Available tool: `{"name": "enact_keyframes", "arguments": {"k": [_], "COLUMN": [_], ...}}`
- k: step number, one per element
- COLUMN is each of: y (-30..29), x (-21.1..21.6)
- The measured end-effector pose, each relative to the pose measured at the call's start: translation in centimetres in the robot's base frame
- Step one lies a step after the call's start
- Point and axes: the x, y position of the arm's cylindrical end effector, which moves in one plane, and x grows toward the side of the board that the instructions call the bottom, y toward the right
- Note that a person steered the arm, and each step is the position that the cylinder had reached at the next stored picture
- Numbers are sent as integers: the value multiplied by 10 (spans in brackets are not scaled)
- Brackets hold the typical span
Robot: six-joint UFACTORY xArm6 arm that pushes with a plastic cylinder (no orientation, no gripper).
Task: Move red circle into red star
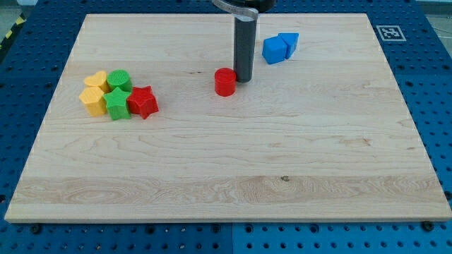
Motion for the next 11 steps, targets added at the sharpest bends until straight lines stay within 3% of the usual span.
{"name": "enact_keyframes", "arguments": {"k": [7,11], "y": [16,-32], "x": [33,33]}}
